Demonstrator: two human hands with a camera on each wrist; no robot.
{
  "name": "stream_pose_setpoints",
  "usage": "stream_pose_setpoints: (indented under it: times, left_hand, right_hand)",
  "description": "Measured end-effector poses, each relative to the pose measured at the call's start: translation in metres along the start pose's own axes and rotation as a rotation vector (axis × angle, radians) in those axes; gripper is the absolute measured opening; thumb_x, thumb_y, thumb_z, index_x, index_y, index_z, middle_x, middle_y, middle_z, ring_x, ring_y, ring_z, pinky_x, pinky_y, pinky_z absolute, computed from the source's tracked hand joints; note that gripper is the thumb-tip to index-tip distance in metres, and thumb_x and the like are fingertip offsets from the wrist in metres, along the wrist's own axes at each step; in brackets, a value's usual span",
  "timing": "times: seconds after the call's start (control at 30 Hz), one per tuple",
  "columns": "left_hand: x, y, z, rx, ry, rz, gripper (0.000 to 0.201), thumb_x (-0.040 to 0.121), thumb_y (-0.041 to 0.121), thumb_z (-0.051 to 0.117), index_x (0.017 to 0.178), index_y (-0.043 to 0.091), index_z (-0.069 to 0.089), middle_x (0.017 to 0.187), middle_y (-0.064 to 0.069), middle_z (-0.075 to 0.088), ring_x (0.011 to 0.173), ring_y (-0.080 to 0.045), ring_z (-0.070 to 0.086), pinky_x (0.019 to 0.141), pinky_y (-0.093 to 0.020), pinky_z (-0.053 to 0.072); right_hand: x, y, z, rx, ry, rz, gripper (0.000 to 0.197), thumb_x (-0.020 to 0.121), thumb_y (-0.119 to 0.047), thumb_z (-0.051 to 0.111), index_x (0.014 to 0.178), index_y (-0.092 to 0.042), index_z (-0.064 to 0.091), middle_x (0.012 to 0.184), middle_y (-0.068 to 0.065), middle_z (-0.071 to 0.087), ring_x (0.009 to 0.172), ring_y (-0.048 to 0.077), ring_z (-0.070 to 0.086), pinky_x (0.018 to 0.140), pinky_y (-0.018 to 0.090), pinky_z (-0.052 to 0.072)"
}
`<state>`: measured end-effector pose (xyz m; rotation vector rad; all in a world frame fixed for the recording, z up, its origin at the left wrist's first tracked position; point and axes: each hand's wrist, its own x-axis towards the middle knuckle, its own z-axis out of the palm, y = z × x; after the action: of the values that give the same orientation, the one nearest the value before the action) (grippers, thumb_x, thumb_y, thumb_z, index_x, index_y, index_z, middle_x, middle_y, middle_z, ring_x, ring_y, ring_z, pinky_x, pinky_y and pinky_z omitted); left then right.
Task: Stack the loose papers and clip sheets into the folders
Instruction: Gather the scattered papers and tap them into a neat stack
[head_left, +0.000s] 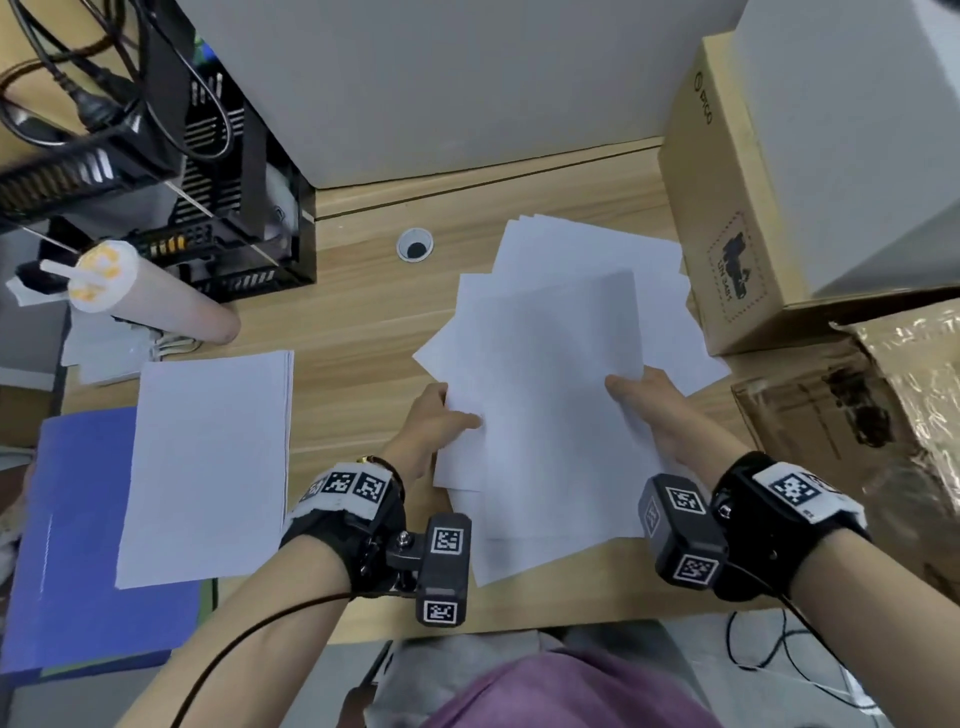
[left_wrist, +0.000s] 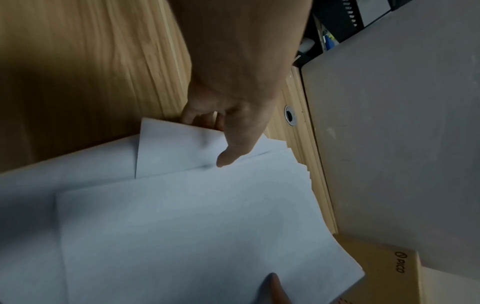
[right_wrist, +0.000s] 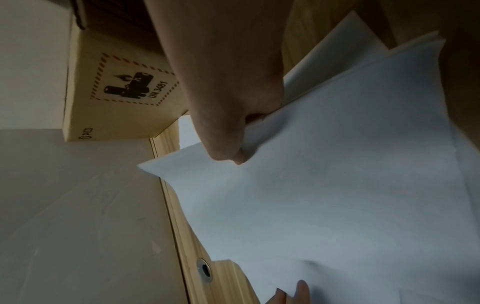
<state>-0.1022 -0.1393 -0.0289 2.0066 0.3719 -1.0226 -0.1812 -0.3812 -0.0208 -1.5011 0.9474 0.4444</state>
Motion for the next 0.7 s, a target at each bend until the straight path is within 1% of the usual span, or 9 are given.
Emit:
stream_pose_setpoints:
  times: [0.03, 0.1, 0.2, 0.3, 0.37, 0.47, 0.53, 0.6, 0.7]
  left_hand:
    - [-0.001, 0.002, 0.001, -0.007, 0.029, -0.002, 0.042, 0.078, 0.012, 0.073, 0.115, 0.016, 0.053, 0.116, -0.001, 0.062, 0.105, -0.023, 0.062, 0.094, -0.044, 0.052]
    - [-0.003, 0.003, 0.002, -0.026, 0.076, 0.007, 0.042, 0.082, 0.012, 0.071, 0.118, 0.017, 0.049, 0.116, -0.001, 0.061, 0.105, -0.024, 0.061, 0.094, -0.045, 0.052]
    - [-0.006, 0.008, 0.0, -0.041, 0.083, 0.076, 0.024, 0.093, 0.016, 0.059, 0.116, 0.017, 0.056, 0.119, -0.003, 0.065, 0.102, -0.024, 0.064, 0.091, -0.044, 0.053]
    - [-0.013, 0.019, -0.006, -0.022, 0.002, 0.11, 0.019, 0.097, 0.016, 0.054, 0.115, 0.016, 0.061, 0.109, 0.002, 0.068, 0.093, -0.016, 0.067, 0.072, -0.03, 0.054]
    - [-0.013, 0.024, -0.009, -0.006, -0.016, 0.104, 0.018, 0.095, 0.015, 0.055, 0.111, 0.014, 0.064, 0.105, 0.002, 0.07, 0.09, -0.015, 0.068, 0.066, -0.026, 0.052]
    - [-0.01, 0.027, -0.013, 0.008, 0.003, 0.107, 0.021, 0.093, 0.014, 0.056, 0.111, 0.011, 0.067, 0.106, 0.001, 0.071, 0.092, -0.016, 0.068, 0.068, -0.027, 0.053]
    - [-0.007, 0.025, -0.012, -0.007, 0.03, 0.122, 0.022, 0.093, 0.015, 0.057, 0.112, 0.009, 0.066, 0.106, 0.0, 0.071, 0.091, -0.016, 0.068, 0.072, -0.029, 0.055]
    - [-0.004, 0.022, -0.01, -0.033, 0.042, 0.133, 0.022, 0.092, 0.016, 0.059, 0.111, 0.008, 0.066, 0.105, -0.001, 0.071, 0.088, -0.017, 0.068, 0.073, -0.031, 0.055]
    - [-0.002, 0.017, -0.007, -0.081, 0.031, 0.136, 0.018, 0.09, 0.022, 0.064, 0.105, 0.012, 0.067, 0.106, -0.003, 0.072, 0.094, -0.024, 0.07, 0.083, -0.039, 0.057]
  right_hand:
    - [0.0, 0.002, 0.001, 0.017, -0.002, 0.006, 0.029, 0.097, -0.011, 0.05, 0.125, -0.008, 0.054, 0.105, 0.011, 0.061, 0.089, 0.026, 0.059, 0.084, 0.035, 0.048]
    - [0.0, 0.008, 0.002, 0.059, -0.004, 0.012, 0.025, 0.097, -0.012, 0.05, 0.122, -0.012, 0.053, 0.101, 0.007, 0.06, 0.081, 0.02, 0.059, 0.08, 0.03, 0.045]
    - [0.0, 0.017, 0.001, 0.123, -0.004, 0.043, 0.015, 0.098, -0.013, 0.05, 0.113, -0.015, 0.052, 0.089, 0.0, 0.061, 0.074, 0.013, 0.058, 0.079, 0.029, 0.045]
    - [0.0, 0.02, -0.002, 0.141, 0.022, 0.077, 0.017, 0.097, -0.014, 0.05, 0.114, -0.011, 0.053, 0.091, 0.003, 0.063, 0.086, 0.023, 0.062, 0.088, 0.036, 0.051]
    - [0.001, 0.021, -0.005, 0.146, 0.039, 0.103, 0.019, 0.097, -0.015, 0.05, 0.115, -0.01, 0.052, 0.098, 0.007, 0.063, 0.094, 0.028, 0.062, 0.095, 0.044, 0.051]
    - [0.003, 0.022, -0.007, 0.172, 0.047, 0.111, 0.018, 0.098, -0.012, 0.048, 0.116, -0.012, 0.052, 0.095, 0.007, 0.062, 0.092, 0.029, 0.06, 0.092, 0.041, 0.05]
    - [0.004, 0.023, -0.008, 0.195, 0.053, 0.1, 0.019, 0.098, -0.011, 0.048, 0.117, -0.011, 0.052, 0.1, 0.008, 0.062, 0.094, 0.029, 0.06, 0.09, 0.04, 0.049]
    - [0.003, 0.023, -0.008, 0.218, 0.05, 0.089, 0.022, 0.098, -0.013, 0.049, 0.12, -0.012, 0.051, 0.102, 0.007, 0.062, 0.096, 0.028, 0.06, 0.09, 0.039, 0.049]
    - [0.001, 0.021, -0.008, 0.247, 0.033, 0.085, 0.023, 0.097, -0.02, 0.055, 0.118, -0.012, 0.05, 0.095, 0.004, 0.064, 0.093, 0.027, 0.063, 0.088, 0.039, 0.051]
